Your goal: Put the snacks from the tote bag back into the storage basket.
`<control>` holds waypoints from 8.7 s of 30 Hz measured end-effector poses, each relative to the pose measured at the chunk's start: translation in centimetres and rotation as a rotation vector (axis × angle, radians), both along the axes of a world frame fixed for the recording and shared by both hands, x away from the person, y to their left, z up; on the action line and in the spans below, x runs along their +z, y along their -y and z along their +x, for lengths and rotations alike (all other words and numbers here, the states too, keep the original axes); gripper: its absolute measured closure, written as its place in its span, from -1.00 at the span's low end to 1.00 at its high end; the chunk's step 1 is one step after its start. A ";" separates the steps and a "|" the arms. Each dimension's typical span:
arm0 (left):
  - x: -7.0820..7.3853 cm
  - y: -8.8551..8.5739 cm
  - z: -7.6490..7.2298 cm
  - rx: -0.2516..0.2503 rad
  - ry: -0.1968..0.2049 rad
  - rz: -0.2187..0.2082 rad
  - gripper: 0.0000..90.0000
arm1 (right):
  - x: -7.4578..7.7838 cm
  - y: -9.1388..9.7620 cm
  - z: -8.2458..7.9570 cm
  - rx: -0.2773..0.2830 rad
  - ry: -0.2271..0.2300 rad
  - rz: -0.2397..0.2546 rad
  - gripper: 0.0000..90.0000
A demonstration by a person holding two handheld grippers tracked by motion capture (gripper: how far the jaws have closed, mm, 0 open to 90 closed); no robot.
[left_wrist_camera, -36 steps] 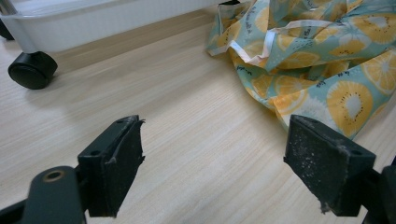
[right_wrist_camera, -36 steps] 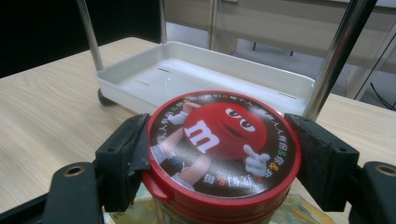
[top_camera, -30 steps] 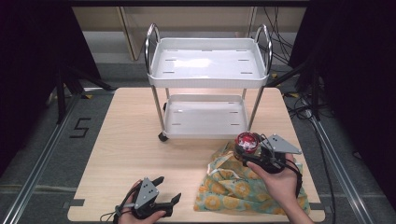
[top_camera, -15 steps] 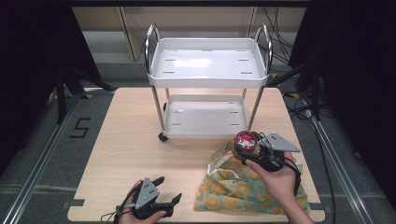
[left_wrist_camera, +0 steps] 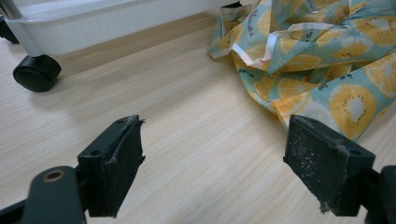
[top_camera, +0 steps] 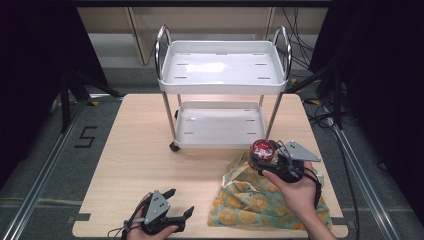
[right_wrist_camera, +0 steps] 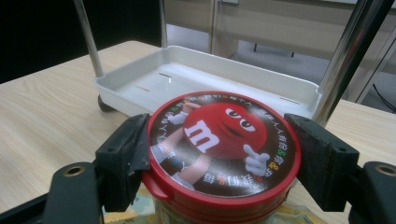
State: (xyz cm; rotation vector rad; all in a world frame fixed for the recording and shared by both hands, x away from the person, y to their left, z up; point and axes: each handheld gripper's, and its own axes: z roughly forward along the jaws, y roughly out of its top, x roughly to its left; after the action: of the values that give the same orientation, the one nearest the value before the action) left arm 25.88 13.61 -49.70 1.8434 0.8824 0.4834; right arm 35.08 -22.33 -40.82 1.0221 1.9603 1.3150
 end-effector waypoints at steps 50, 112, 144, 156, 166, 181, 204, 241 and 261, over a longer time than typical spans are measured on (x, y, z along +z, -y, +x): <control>0.1 -0.2 -0.1 0.025 0.019 -0.014 -0.59 | 0.0 -1.1 2.3 -0.029 0.020 -0.008 -0.40; 0.3 -0.3 0.0 0.036 0.031 -0.020 -0.59 | 0.1 -2.7 4.2 -0.029 -0.007 0.016 -0.40; 0.3 -0.3 -0.1 0.037 0.035 -0.016 -0.59 | 0.2 -3.4 5.0 -0.038 -0.017 0.008 -0.40; 0.3 -0.3 -0.1 0.034 0.036 -0.028 -0.59 | 0.1 -3.5 5.5 -0.033 -0.005 -0.003 -0.40; 0.3 -0.3 -0.1 0.036 0.035 -0.030 -0.59 | 0.2 -3.7 5.6 -0.053 -0.043 0.016 -0.40; 0.4 -0.4 -0.1 0.034 0.037 -0.008 -0.59 | 0.2 -3.5 6.1 -0.063 -0.039 0.010 -0.40; 0.4 -0.5 0.0 0.023 0.050 0.005 -0.59 | 0.3 -3.8 6.8 -0.072 -0.025 0.005 -0.40; 0.3 -0.4 -0.1 0.034 0.044 -0.031 -0.59 | 0.7 -4.7 7.6 -0.095 -0.029 0.002 -0.40; 0.4 -0.4 -0.1 0.034 0.043 -0.020 -0.59 | 0.5 -5.2 8.2 -0.099 -0.020 -0.018 -0.40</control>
State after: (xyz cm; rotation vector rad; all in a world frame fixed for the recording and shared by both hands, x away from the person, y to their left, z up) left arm 25.76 14.03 -49.33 1.7958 0.8881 0.5320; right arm 43.26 -17.16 -40.30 1.1129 1.9067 1.2357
